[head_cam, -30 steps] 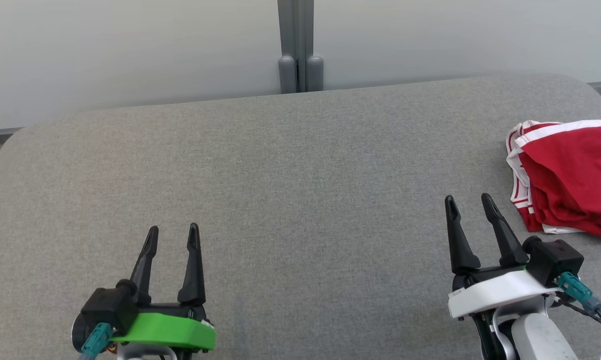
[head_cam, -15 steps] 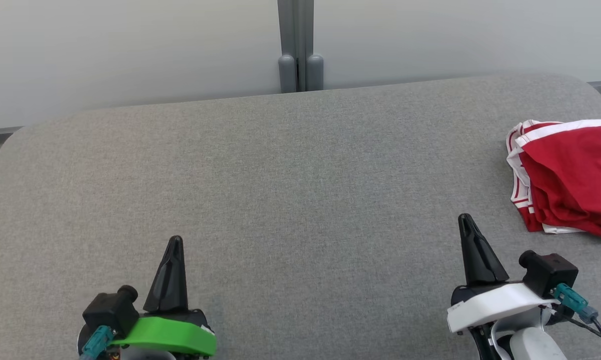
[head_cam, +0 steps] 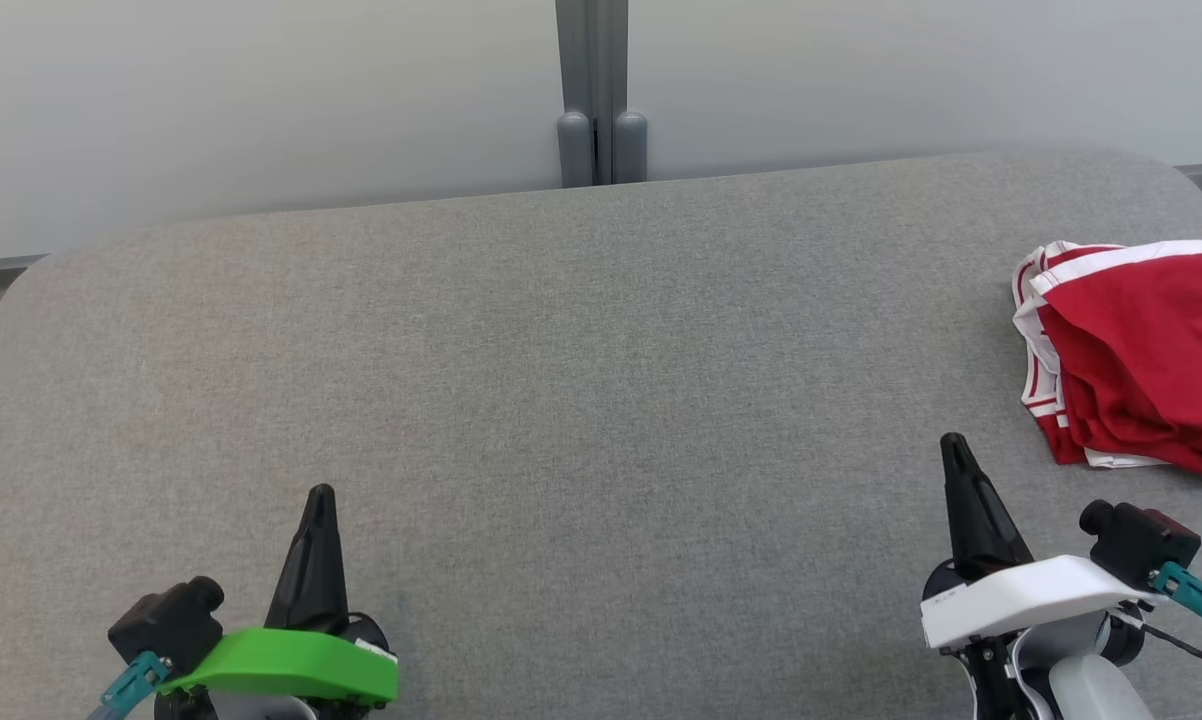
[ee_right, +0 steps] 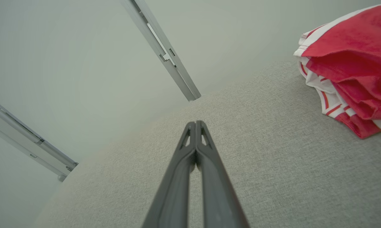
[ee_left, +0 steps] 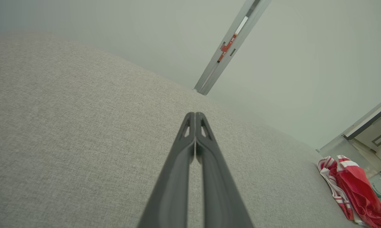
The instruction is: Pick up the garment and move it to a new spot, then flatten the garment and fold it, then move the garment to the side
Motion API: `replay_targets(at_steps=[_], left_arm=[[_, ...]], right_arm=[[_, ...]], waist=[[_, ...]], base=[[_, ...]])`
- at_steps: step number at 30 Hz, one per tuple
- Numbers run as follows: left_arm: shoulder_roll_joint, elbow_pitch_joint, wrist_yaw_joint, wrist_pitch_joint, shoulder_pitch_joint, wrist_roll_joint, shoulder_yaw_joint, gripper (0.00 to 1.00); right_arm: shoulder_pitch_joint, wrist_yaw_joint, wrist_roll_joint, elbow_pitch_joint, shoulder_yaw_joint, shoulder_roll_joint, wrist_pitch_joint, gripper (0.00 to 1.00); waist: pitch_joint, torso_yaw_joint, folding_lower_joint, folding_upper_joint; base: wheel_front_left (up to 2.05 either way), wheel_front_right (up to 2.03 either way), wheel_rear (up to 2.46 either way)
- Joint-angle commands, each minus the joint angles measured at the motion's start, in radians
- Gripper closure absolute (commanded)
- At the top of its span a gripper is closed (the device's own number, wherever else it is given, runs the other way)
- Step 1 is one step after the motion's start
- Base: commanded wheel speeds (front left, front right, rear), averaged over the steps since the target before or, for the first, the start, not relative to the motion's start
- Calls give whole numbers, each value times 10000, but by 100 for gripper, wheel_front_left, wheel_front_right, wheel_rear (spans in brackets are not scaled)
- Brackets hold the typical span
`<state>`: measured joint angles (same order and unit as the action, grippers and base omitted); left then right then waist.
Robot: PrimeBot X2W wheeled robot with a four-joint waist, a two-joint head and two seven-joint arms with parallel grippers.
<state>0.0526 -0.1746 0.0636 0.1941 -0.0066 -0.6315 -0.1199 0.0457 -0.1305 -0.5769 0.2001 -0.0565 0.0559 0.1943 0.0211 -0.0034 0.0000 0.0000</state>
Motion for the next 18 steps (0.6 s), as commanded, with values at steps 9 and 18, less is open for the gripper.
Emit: replay_targets(at_steps=[9,18], left_arm=[[131,-13,174,-370,-377,-1543,306,100],[164,-82,242,-680,-467,-2686,514,100]], right_arm=[[306,-1,-1639,-49,176,121,-362,100],[360,-1,-2849,6,307,152,-662,100]], waist=[[-16,3,0,0],[-30,6,0,0]], base=[[0,0,0],[0,0,0]])
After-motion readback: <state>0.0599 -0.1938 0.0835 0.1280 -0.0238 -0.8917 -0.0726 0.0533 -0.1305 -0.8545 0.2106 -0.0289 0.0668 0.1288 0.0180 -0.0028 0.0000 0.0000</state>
